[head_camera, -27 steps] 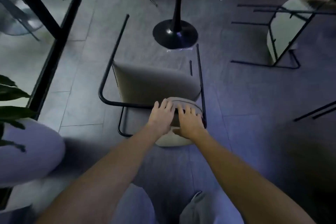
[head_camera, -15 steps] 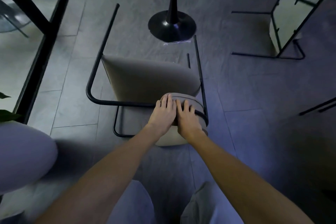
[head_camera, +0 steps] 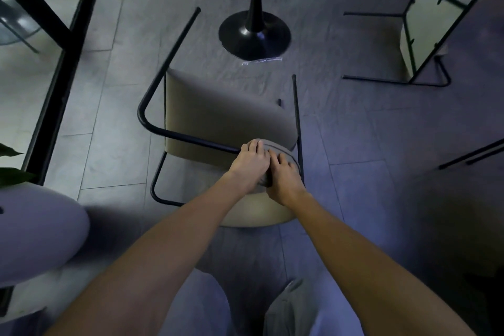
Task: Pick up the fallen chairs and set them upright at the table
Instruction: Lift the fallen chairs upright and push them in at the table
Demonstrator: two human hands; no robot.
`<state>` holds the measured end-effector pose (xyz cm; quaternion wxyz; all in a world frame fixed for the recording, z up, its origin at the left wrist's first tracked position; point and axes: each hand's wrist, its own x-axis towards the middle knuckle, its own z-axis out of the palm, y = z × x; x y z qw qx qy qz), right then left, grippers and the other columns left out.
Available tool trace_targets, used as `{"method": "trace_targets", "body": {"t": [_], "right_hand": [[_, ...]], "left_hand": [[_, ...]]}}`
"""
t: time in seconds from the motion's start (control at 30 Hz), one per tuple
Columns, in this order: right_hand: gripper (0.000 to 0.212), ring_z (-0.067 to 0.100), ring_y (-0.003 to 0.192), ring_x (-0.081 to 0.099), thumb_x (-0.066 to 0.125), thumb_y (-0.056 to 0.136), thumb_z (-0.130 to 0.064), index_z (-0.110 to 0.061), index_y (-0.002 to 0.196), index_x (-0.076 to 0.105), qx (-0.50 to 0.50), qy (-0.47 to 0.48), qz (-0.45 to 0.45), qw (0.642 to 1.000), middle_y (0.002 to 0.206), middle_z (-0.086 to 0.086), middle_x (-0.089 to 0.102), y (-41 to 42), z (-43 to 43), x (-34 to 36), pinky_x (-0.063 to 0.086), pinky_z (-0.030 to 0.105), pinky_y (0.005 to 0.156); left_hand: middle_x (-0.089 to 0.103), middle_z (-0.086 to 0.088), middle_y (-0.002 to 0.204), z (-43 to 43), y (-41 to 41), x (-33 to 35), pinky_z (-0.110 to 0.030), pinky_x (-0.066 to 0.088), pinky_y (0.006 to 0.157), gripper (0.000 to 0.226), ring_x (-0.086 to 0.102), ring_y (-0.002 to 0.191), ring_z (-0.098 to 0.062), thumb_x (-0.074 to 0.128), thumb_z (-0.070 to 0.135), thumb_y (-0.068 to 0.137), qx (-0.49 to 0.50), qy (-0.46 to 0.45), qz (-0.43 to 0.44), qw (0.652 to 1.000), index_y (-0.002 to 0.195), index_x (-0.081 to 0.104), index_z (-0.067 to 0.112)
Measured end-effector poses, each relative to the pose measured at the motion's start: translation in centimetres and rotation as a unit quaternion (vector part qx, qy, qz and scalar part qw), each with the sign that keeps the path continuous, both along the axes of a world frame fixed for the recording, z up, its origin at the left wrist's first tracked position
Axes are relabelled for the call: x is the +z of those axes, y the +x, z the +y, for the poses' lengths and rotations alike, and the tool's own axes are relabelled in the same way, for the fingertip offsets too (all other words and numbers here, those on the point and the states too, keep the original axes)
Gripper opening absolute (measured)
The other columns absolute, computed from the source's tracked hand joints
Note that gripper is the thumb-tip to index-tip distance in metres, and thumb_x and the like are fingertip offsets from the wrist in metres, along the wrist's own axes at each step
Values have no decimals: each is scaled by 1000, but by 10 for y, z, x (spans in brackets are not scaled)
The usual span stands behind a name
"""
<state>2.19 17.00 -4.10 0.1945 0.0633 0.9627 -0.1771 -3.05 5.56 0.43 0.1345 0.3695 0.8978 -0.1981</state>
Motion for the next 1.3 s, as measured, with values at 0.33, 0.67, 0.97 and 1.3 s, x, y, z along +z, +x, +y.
{"method": "trace_targets", "body": {"t": [0.33,0.67,0.97,1.3], "right_hand": [[85,39,107,62,76,72,-19,-14,146,33,2,-24,-22,999,121,17,63,-36,6,146,51,41,83],[69,21,87,51,80,70,-21,-15,132,49,-20,-42,-122,991,117,8,60,-103,4,275,44,31,71],[54,26,93,58,71,80,-16,-13,130,51,-34,-78,-135,987,112,7,59,-213,59,306,48,35,69],[47,33,111,61,60,96,-11,-8,140,44,-32,-17,3,999,127,17,59,-316,113,303,49,39,87]], "left_hand": [[58,-13,126,1,-50,134,-43,51,94,49,57,117,-29,71,27,80,-35,56,-94,993,123,58,9],[64,-8,116,1,-137,239,-45,54,87,52,63,105,-30,79,26,69,-57,40,-203,977,117,59,19],[52,-9,142,51,-221,248,-42,30,113,59,47,131,-29,63,11,87,-33,52,-70,996,142,44,17],[47,-10,137,118,-316,249,-39,30,116,60,40,133,-29,70,12,80,51,156,-56,985,134,44,11]]}}
